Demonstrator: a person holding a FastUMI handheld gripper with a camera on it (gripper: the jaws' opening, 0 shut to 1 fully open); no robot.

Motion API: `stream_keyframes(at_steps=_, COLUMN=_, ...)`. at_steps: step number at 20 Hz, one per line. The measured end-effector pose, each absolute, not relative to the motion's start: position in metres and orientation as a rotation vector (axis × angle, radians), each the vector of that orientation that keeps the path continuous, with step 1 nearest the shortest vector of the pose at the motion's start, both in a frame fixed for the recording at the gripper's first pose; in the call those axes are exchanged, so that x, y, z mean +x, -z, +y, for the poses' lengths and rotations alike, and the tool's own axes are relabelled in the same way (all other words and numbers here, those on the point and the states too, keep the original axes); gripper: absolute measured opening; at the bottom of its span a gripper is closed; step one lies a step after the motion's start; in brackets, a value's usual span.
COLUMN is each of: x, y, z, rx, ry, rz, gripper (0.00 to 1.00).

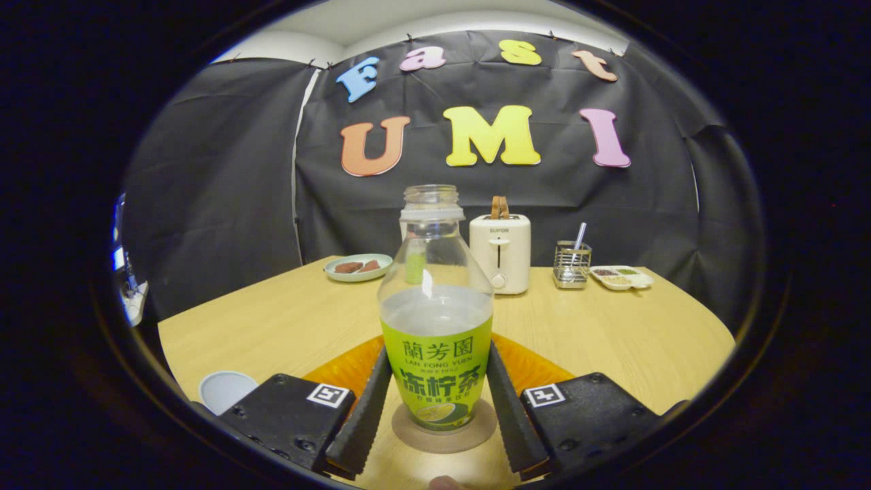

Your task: Take the bottle from table, then pour the juice into the cup, finally place the bottle on the coaster

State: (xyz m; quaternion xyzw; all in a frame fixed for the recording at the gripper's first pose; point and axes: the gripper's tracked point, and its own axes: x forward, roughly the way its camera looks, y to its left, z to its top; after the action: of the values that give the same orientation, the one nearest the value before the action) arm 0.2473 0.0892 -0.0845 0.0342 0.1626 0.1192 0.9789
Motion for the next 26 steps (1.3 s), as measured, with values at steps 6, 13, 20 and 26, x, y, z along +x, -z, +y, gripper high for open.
stream_keyframes(at_steps=6, x=0.242, y=0.079, z=0.089, rx=0.052, ry=-0.232, rz=0.307, gripper=0.97)
stream_keyframes(at_steps=13, x=0.223, y=0.053, z=0.085, rx=0.033, ry=-0.194, rz=0.223, gripper=1.00)
stream_keyframes(at_steps=20, x=0.176, y=0.030, z=0.060, rx=0.110, ry=-0.126, rz=0.199, gripper=1.00)
stream_keyframes(at_steps=26, x=0.099, y=0.003, z=0.042, rx=0.130, ry=-0.040, rz=0.143, gripper=1.00)
